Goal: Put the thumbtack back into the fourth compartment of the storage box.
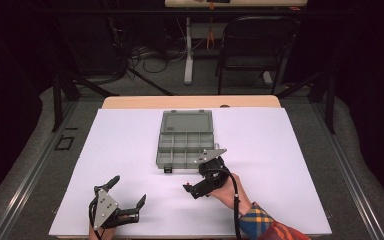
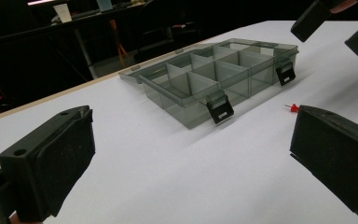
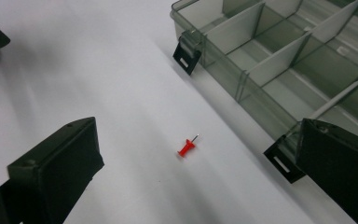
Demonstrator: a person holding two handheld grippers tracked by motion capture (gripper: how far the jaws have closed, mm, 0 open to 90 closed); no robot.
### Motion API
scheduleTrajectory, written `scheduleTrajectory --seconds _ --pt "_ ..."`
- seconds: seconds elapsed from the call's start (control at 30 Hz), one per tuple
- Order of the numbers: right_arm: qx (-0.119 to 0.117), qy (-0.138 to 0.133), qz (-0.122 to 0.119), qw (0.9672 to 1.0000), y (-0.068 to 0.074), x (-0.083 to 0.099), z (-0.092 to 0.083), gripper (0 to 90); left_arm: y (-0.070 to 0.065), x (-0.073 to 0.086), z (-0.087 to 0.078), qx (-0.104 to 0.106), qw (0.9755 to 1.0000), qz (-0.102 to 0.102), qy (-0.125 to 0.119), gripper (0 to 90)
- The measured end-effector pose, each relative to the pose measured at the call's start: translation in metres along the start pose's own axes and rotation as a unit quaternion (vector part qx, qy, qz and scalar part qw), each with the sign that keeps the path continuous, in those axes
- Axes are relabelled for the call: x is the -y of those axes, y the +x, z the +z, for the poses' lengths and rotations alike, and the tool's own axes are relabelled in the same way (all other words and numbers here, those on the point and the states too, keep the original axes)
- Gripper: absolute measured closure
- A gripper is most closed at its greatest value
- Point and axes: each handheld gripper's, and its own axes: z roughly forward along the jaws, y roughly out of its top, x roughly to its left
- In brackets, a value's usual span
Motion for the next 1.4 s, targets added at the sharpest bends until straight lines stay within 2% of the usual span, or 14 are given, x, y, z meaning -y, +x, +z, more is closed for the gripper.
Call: scheduleTrajectory --seconds 0.27,0.57,0.7,1.13,1.4 --pt "-0.004 0.019 0.005 0.9998 0.003 0.005 0.016 15.6 0.0 0.0 0.0 0.0 1.0 0.0 -0.001 0.0" --pt "-0.005 0.041 0.017 0.999 -0.001 0.009 0.035 51.5 0.0 0.0 0.0 0.0 1.0 0.0 -0.001 0.0" --pt "-0.007 0.048 0.015 0.9987 0.0 0.01 0.039 61.2 0.0 0.0 0.0 0.0 1.0 0.0 -0.001 0.0" --pt "0.006 0.056 0.004 0.9984 0.001 0.014 0.043 83.0 0.0 0.0 0.0 0.0 1.0 0.0 0.0 0.0" --pt "0.0 0.055 0.001 0.9985 -0.001 0.015 0.042 85.6 0.0 0.0 0.0 0.0 1.0 0.0 0.0 0.0"
